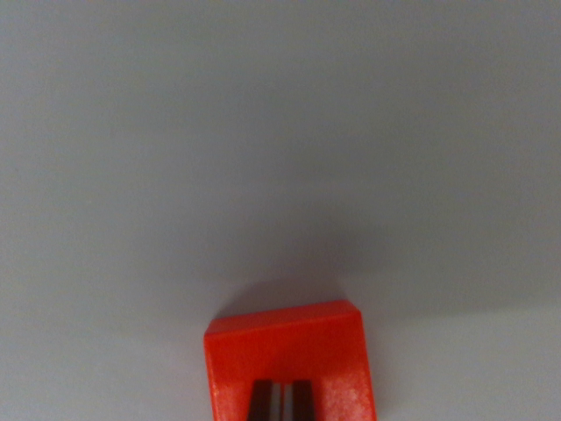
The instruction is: Reach red block
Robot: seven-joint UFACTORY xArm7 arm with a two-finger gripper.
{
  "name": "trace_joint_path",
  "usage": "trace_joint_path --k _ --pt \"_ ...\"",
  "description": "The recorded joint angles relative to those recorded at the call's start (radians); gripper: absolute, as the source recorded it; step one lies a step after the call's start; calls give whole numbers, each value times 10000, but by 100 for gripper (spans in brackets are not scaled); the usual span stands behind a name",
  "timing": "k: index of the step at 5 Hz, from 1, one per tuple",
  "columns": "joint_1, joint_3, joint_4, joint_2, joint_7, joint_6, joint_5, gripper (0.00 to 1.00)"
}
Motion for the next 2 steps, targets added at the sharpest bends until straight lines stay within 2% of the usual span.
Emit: trace_joint_path --k 1,2 --pt "0 0 0 0 0 0 0 0" --pt "0 0 0 0 0 0 0 100"
